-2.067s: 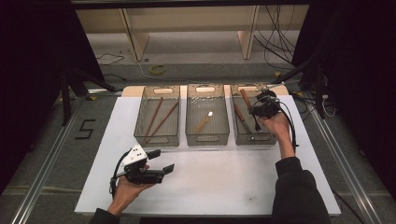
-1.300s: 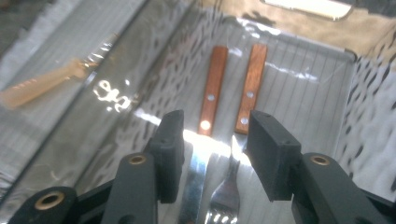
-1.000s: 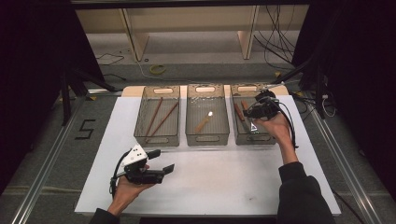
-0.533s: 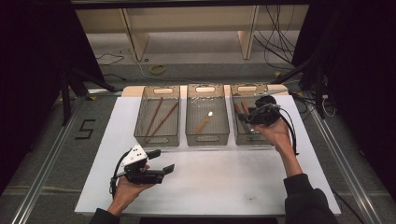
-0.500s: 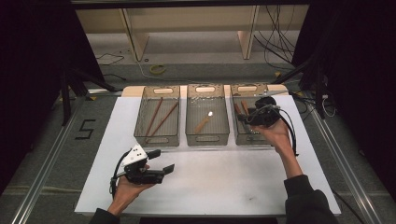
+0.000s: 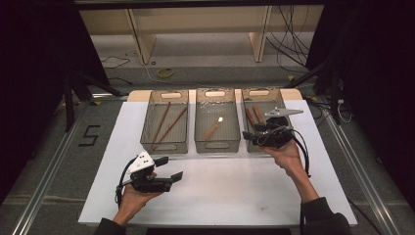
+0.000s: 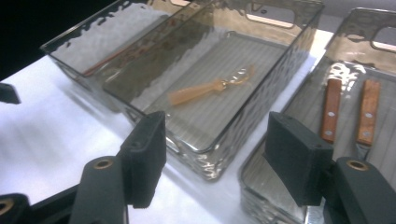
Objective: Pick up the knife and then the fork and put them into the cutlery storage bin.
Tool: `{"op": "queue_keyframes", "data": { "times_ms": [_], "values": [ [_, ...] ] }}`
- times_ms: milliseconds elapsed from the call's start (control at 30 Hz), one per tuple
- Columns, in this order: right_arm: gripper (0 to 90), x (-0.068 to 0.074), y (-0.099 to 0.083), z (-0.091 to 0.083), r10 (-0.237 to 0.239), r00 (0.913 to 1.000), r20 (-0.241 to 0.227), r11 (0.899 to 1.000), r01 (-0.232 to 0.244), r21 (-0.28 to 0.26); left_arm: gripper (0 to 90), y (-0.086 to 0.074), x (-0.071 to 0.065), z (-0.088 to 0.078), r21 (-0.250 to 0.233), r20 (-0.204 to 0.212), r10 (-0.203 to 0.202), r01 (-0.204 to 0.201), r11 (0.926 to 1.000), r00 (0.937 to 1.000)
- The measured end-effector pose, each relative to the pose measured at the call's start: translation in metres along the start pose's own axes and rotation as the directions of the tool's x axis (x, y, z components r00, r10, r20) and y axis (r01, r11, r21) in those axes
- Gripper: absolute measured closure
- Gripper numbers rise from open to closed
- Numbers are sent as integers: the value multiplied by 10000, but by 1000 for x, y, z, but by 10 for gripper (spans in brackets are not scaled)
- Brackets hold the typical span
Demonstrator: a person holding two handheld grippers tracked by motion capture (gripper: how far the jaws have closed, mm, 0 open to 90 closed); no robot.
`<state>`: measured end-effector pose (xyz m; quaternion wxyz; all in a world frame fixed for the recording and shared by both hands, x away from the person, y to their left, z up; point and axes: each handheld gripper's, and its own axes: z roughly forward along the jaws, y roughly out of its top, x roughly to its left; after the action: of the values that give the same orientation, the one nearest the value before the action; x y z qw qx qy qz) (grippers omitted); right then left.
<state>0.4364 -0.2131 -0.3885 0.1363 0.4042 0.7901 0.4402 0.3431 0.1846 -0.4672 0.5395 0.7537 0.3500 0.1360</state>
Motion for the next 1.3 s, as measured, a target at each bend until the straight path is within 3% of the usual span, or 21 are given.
{"op": "queue_keyframes", "data": {
  "times_ms": [433, 733, 1300],
  "values": [
    [340, 18, -18, -8, -109, 9972, -745, 9980, 62, -631, 179, 0, -3, 1, 85, 54, 63, -63, 9999, 10000],
    [317, 34, -30, -9, -302, 9916, -1257, 9971, 212, -724, 179, -1, -2, 1, 122, 84, 105, -106, 9999, 9999],
    [305, 44, -68, -18, -609, 9893, -1327, 9913, 445, -1235, 179, -1, -2, 1, 167, 267, 62, -67, 9998, 9996]
  ]
}}
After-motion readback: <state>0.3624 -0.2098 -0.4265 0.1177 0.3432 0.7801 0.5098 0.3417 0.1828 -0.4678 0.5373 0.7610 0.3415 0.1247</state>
